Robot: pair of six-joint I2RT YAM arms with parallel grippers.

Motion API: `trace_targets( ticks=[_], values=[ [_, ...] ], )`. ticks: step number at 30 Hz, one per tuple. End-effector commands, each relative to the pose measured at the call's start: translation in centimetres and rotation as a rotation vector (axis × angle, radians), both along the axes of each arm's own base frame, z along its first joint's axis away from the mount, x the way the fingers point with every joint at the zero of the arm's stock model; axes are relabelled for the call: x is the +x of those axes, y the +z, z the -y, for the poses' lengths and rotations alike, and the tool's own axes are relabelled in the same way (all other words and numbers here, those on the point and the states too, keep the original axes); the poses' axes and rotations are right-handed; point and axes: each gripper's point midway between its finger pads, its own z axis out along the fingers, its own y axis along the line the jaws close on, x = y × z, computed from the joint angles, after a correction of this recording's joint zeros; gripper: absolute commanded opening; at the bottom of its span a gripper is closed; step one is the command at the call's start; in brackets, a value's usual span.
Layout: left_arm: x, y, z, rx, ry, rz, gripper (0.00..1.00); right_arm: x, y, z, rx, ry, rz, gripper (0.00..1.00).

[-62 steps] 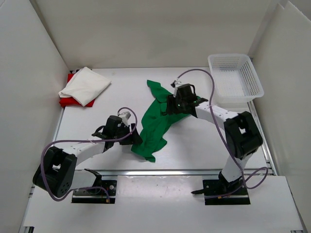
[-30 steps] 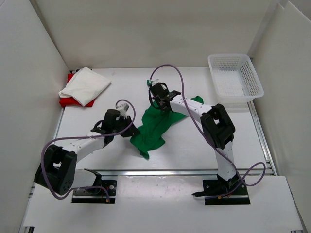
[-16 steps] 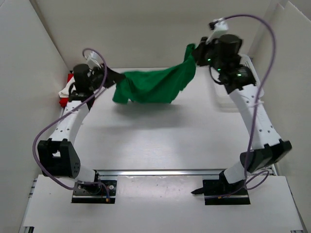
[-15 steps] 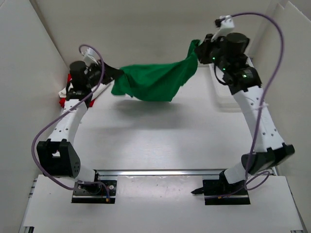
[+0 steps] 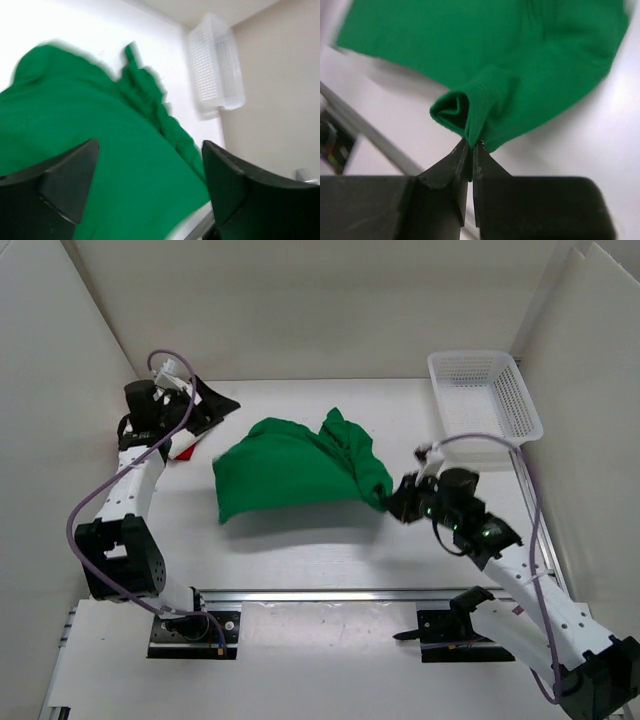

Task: Fold and stack the t-shirts
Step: Flatten out the tshirt

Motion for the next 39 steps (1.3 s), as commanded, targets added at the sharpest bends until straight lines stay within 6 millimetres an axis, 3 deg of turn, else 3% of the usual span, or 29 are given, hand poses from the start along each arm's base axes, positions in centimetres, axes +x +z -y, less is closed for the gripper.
trace_targets(
  ticks=[1,2,5,8,10,11,12,14,16,18,19,21,25,28,30,32,35,36,38,39],
  values=[
    [-0.3,-3.9,-0.3,0.152,0.025,-0.105,0.97,-3.9,-7.7,0.0,0.019,0.009,-0.201,0.03],
    [-1.0,-5.1,-0.5,0.197,0.045,-0.138,0.98,-6.1,-10.9,-0.1,0.034,0.034,-0.292,0.04],
    [-2.5,-7.6,-1.5,0.312,0.109,-0.163,0.99,-7.1,-13.2,1.0,0.019,-0.034,-0.352,0.11],
    [-5.7,-10.2,0.1,0.433,0.092,-0.175,0.99,-6.7,-13.2,2.2,0.021,-0.101,-0.345,0.32],
    [-7.5,-11.0,0.8,0.426,0.085,-0.170,0.99,-6.3,-12.8,2.7,0.012,-0.110,-0.328,0.50],
    [-9.1,-12.1,1.4,0.395,0.067,-0.188,0.96,-5.9,-12.4,2.7,0.017,-0.110,-0.321,0.54],
    [-10.3,-13.3,1.5,0.380,0.068,-0.188,0.81,-5.6,-12.1,2.7,0.021,-0.110,-0.311,0.59],
    [-11.4,-15.1,2.5,0.387,0.059,-0.196,0.62,-4.5,-11.9,2.8,0.013,-0.131,-0.294,0.61],
    [-12.2,-17.8,4.2,0.434,-0.003,-0.264,0.51,-2.9,-12.2,3.6,-0.017,-0.181,-0.304,0.57],
    [-12.7,-19.3,6.3,0.398,-0.063,-0.317,0.47,-1.5,-12.7,4.1,-0.045,-0.223,-0.310,0.51],
    [-12.4,-20.1,6.7,0.388,-0.067,-0.313,0.46,-0.8,-13.4,4.7,-0.072,-0.260,-0.314,0.44],
    [-12.3,-21.0,7.8,0.317,-0.066,-0.345,0.46,0.1,-14.3,5.4,-0.107,-0.302,-0.325,0.42],
    [-9.7,-22.2,6.5,0.230,0.028,-0.358,0.44,2.2,-16.1,6.7,-0.181,-0.377,-0.355,0.58],
    [-7.9,-22.6,5.0,0.131,0.109,-0.385,0.41,3.5,-17.6,7.2,-0.138,-0.413,-0.394,0.58],
    [-6.4,-22.0,4.2,0.069,0.152,-0.370,0.39,4.3,-18.3,7.2,-0.108,-0.427,-0.414,0.44],
    [-4.4,-21.5,2.9,0.048,0.212,-0.364,0.38,6.6,-17.6,6.9,-0.075,-0.426,-0.375,0.39],
    [-1.0,-21.3,1.5,0.056,0.252,-0.371,0.38,8.5,-17.1,5.6,-0.030,-0.362,-0.378,0.28],
    [0.2,-21.9,0.9,0.052,0.269,-0.392,0.38,9.5,-16.9,5.4,-0.015,-0.356,-0.388,0.13],
    [2.1,-22.4,1.2,0.047,0.249,-0.418,0.36,10.9,-16.2,5.1,0.030,-0.348,-0.375,0.00],
    [3.4,-21.7,1.3,0.048,0.245,-0.408,0.36,11.4,-16.2,5.1,0.052,-0.351,-0.378,0.00]
  ],
)
